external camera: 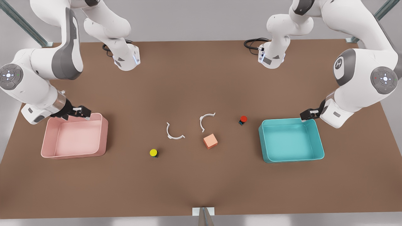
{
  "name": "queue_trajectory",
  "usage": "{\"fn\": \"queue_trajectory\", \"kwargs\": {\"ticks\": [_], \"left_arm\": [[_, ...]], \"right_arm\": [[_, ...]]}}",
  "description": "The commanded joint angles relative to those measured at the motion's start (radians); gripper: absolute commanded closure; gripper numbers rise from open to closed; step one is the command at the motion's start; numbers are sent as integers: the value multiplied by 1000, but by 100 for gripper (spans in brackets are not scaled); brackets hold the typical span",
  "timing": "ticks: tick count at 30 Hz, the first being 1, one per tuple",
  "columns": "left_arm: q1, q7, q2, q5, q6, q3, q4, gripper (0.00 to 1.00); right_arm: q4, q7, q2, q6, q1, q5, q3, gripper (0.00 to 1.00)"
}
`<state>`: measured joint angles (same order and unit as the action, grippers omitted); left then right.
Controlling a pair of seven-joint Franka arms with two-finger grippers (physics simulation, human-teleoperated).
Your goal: Place the red button in the blue storage box with the left arm, and place the yellow button in the pink storage box with the right arm
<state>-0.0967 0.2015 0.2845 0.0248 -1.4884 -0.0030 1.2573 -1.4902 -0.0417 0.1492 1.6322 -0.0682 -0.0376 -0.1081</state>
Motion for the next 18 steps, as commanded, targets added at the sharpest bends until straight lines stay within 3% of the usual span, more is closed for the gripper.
{"fn": "queue_trajectory", "kwargs": {"ticks": [1, 3, 5, 6, 8, 9, 11, 15, 17, 18], "left_arm": [[-1, -117, -1, -2, 5, 0, -1, 0], [-49, -119, 8, 1, 3, -15, -1, 0], [-165, -120, 68, 3, -6, -15, 4, 0], [-216, -143, 108, 9, -98, -22, 31, 0], [-276, -217, 78, 12, -326, -26, 227, 0], [-290, -251, 38, 12, -432, -26, 330, 0], [-314, -336, -28, 12, -644, -29, 547, 0], [-373, -336, -77, 12, -964, -28, 821, 0], [-383, -338, -74, 12, -1066, -28, 893, 0], [-385, -338, -62, 12, -1083, -28, 904, 0]], "right_arm": [[63, 54, 36, -20, 4, -1, -1, 0], [151, 54, 107, -69, 21, -1, -2, 0], [267, 54, 225, -104, 131, -1, -10, 0], [393, 54, 335, -118, 222, -4, -22, 0], [715, 54, 621, -161, 352, -42, -39, 0], [775, 56, 694, -124, 367, -44, -65, 0], [765, 57, 720, -22, 360, -48, -82, 0], [676, 74, 721, 1, 311, -44, -110, 0], [523, 80, 691, 107, 263, -39, -134, 0], [338, 80, 639, 231, 220, -33, -166, 0]]}}
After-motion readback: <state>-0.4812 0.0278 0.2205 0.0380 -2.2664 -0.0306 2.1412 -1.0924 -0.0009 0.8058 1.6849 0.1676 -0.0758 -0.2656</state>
